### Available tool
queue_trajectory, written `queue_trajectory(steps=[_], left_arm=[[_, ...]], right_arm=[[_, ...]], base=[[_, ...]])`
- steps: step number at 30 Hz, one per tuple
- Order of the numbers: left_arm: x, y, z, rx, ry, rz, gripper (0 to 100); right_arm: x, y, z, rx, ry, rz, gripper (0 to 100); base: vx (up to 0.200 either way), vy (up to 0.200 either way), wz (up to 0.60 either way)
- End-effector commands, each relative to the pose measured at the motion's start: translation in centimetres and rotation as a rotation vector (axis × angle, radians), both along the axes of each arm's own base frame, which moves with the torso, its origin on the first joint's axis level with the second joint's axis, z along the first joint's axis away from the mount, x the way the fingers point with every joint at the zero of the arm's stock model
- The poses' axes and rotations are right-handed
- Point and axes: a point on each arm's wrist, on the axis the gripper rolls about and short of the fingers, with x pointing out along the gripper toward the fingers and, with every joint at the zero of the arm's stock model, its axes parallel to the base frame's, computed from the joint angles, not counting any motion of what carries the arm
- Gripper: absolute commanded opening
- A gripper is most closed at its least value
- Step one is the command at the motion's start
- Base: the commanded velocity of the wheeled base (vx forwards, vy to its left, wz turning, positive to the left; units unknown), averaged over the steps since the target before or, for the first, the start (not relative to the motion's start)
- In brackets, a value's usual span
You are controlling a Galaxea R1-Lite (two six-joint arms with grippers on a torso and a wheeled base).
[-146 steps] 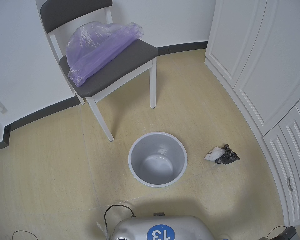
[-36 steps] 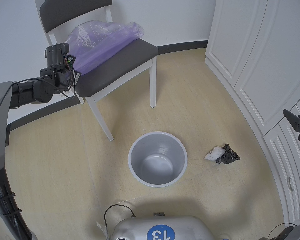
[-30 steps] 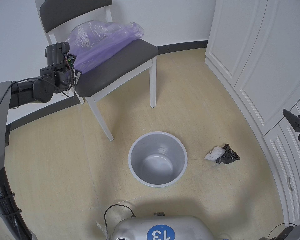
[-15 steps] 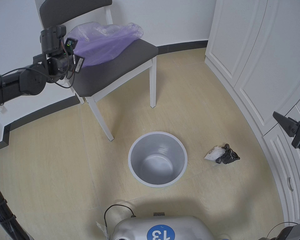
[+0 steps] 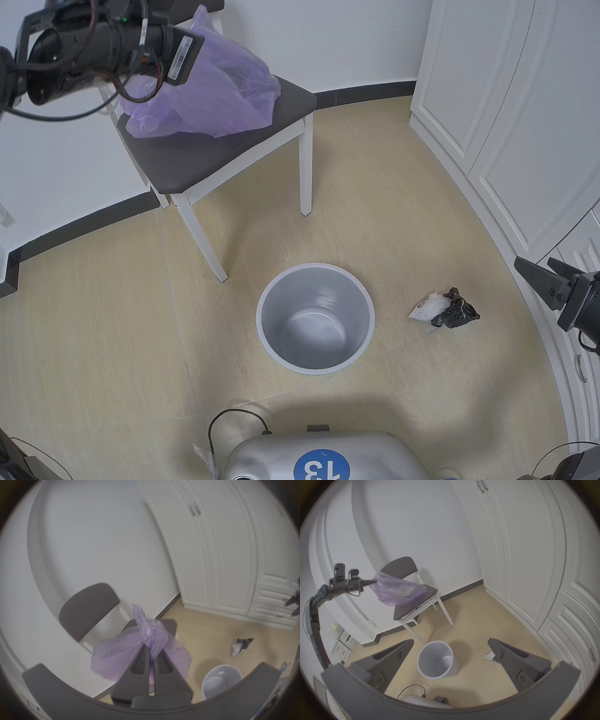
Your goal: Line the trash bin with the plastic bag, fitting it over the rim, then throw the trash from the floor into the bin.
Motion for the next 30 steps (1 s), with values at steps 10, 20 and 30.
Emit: queue_trajectory(steps=[10,20,30], left_arm=[[-6.9,-1.9,2.1,0.029,-0.029,-0.350,0],[-8.5,-3.3,2.2,0.023,-0.029,-0.447,0],[-10.6,-4.1,2.4,0.009,-0.037,-0.542,0]], right_arm=[[0.5,0.6,0.3,0.084,0.007,0.026,100],[1.5,1.5,-0.6,0.119,0.078,0.034,100],[1.4,1.7,-0.5,0.127,0.081,0.043,100]], base=[[0.000,0.000,0.00],[0.000,0.000,0.00],[0.000,0.000,0.00]])
